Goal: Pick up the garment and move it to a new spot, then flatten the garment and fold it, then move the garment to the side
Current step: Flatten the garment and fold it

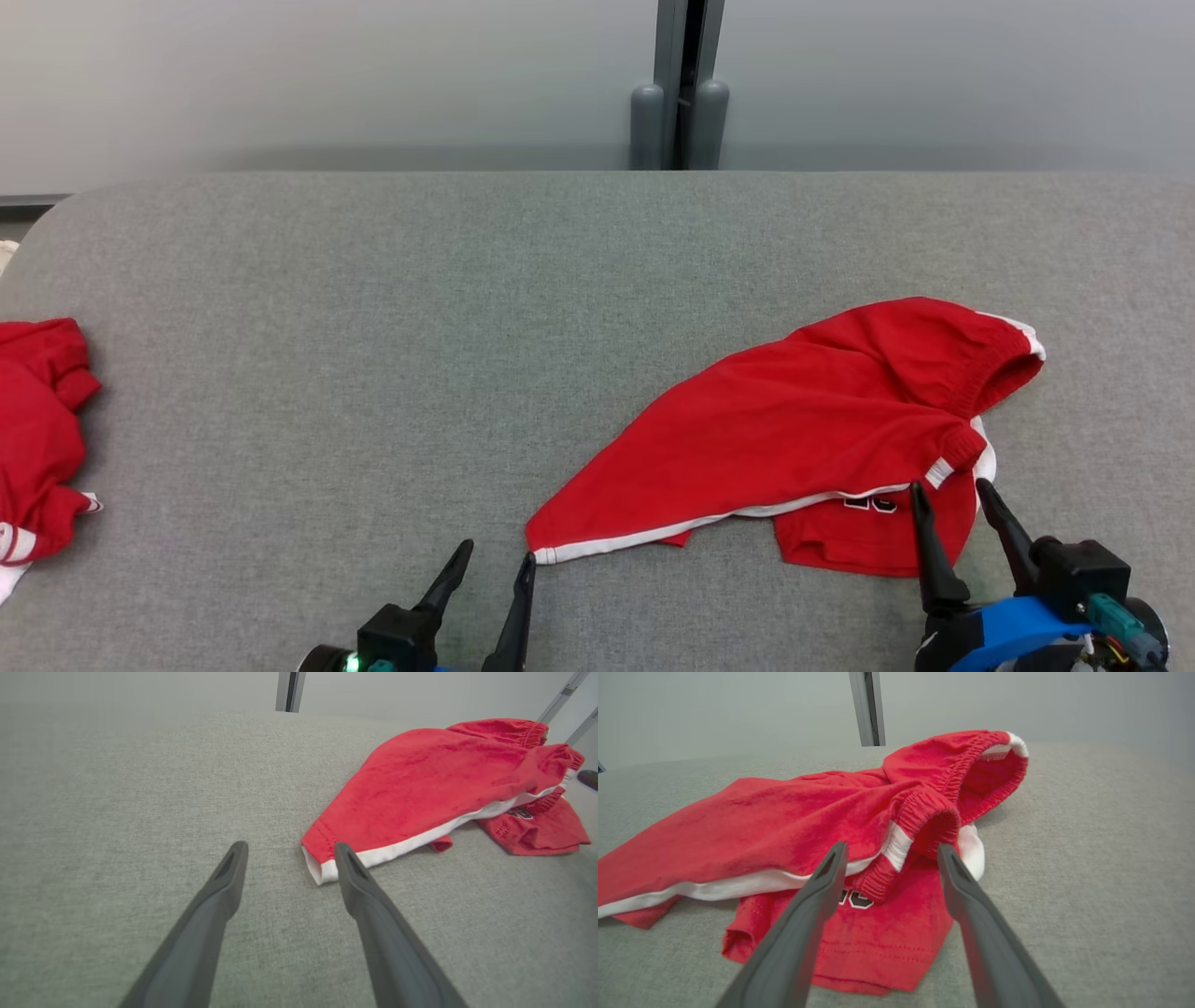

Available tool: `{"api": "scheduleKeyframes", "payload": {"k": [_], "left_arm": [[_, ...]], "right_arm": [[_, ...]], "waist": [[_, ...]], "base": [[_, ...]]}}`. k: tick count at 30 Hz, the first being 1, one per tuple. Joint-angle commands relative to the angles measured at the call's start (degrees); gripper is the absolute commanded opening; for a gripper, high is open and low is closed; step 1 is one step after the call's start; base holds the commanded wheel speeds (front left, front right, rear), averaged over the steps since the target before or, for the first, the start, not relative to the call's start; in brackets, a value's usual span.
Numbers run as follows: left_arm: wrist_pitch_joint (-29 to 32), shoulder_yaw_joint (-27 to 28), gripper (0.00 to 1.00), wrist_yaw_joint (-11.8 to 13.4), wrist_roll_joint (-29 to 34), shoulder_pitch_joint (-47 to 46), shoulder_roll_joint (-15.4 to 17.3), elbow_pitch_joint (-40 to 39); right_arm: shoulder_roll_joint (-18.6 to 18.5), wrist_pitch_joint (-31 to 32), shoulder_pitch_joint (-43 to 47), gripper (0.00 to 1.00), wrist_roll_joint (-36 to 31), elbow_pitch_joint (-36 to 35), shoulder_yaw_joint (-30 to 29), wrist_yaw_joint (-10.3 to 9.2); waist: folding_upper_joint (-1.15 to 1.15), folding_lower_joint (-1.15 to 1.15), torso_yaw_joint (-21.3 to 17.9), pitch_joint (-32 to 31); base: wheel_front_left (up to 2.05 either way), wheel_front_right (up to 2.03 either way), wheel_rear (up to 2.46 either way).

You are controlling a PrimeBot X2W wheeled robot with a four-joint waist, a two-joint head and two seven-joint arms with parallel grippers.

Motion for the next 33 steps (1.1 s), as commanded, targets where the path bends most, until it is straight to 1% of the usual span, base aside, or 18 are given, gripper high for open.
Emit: {"api": "scheduleKeyframes", "payload": {"k": [1,8,15,19,24,30,31,32,33], "left_arm": [[-0.17,-1.10,1.00,-0.11,-0.53,-1.73,0.02,0.65],[-0.16,-5.82,1.00,-0.11,-4.47,-4.13,1.05,3.59],[-0.15,-7.86,1.00,-0.11,-6.99,-5.74,1.83,4.71],[-0.01,-10.58,1.00,-0.11,-9.55,-6.45,2.43,5.26],[-0.01,-12.91,1.00,-0.11,-11.79,-7.48,3.68,4.36],[-0.04,-14.16,1.00,-0.11,-13.52,-7.48,4.47,2.13],[-0.05,-14.48,0.96,-0.11,-13.96,-7.34,4.61,2.16],[-0.09,-14.68,0.63,-0.11,-14.27,-7.36,4.78,2.12],[-0.09,-14.74,0.49,-0.11,-14.50,-7.51,4.94,1.98]], "right_arm": [[0.01,-0.17,-1.50,1.00,-0.20,0.14,0.08,0.00],[0.02,-0.17,-3.19,1.00,-0.58,0.03,0.18,0.00],[0.02,-0.17,-3.79,1.00,-0.50,-0.02,0.55,0.00],[0.02,-0.17,-4.21,1.00,-0.32,0.12,0.72,0.00],[0.02,-0.17,-4.40,1.00,-0.16,0.21,0.82,0.00],[0.02,-0.17,-4.42,1.00,0.04,0.42,1.12,0.00],[0.02,-0.17,-4.40,1.00,0.16,0.44,1.23,0.00],[0.02,-0.17,-4.43,1.00,0.26,0.49,1.31,0.00],[0.02,-0.17,-4.50,1.00,0.32,0.51,1.41,0.00]], "waist": [[0.00,0.00,0.09,1.13],[0.00,0.00,-0.43,3.53],[0.00,0.00,-0.90,4.56],[0.00,0.00,-1.12,5.14],[0.00,0.00,-1.20,5.61],[0.00,0.00,-1.20,5.64],[0.00,0.00,-1.24,5.61],[0.00,0.00,-1.28,5.63],[0.00,0.00,-1.33,5.65]], "base": [[0.00,0.00,0.00],[0.00,0.00,0.00],[0.00,0.00,0.00],[0.00,0.00,0.00],[0.00,0.00,0.00],[0.00,0.00,0.00],[0.00,0.00,0.00],[0.00,0.00,0.00],[0.00,0.00,0.00]]}}
